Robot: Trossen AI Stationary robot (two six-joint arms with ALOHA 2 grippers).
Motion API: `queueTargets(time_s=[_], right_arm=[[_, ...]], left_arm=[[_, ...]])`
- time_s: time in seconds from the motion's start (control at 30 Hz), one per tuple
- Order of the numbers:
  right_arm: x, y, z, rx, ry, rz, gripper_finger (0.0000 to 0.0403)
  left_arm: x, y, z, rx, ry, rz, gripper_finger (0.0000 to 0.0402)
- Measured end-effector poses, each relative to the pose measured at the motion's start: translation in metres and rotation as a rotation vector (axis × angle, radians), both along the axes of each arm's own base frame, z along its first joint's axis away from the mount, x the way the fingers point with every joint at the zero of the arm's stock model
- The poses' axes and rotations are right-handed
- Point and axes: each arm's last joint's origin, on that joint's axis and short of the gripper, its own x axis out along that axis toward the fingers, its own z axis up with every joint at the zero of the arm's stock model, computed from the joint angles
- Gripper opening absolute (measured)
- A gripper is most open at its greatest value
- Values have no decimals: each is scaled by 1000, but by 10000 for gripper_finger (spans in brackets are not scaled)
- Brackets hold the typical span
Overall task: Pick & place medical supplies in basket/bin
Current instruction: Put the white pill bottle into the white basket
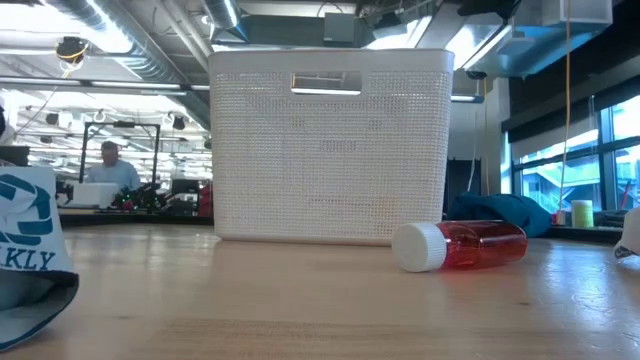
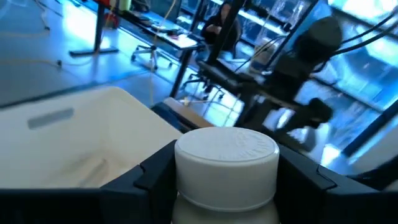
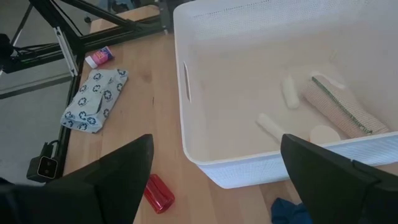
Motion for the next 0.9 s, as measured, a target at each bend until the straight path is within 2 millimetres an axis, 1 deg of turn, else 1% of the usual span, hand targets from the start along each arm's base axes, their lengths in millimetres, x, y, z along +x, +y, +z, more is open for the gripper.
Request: queueTargets(time_s=[0.17, 0.27, 0.43, 0.57, 0.7, 0.83, 0.9], right_arm=[[0, 0, 0, 0, 0, 0, 351], [0, 0, 0, 0, 0, 0, 351], [0, 0, 0, 0, 0, 0, 351], [0, 0, 0, 0, 0, 0, 351], [0, 0, 0, 0, 0, 0, 351], [0, 0, 0, 0, 0, 0, 351], [0, 0, 0, 0, 0, 0, 351]], left_arm=[[27, 26, -8, 84, 79, 26, 203], [49, 43, -16, 131, 86, -16, 200], [84, 74, -30, 187, 38, -120, 205], [107, 99, -48, 205, 24, -133, 202], [124, 123, -69, 197, 41, -127, 199], [140, 139, -92, 179, 64, -144, 203], [147, 145, -104, 173, 93, -147, 202]])
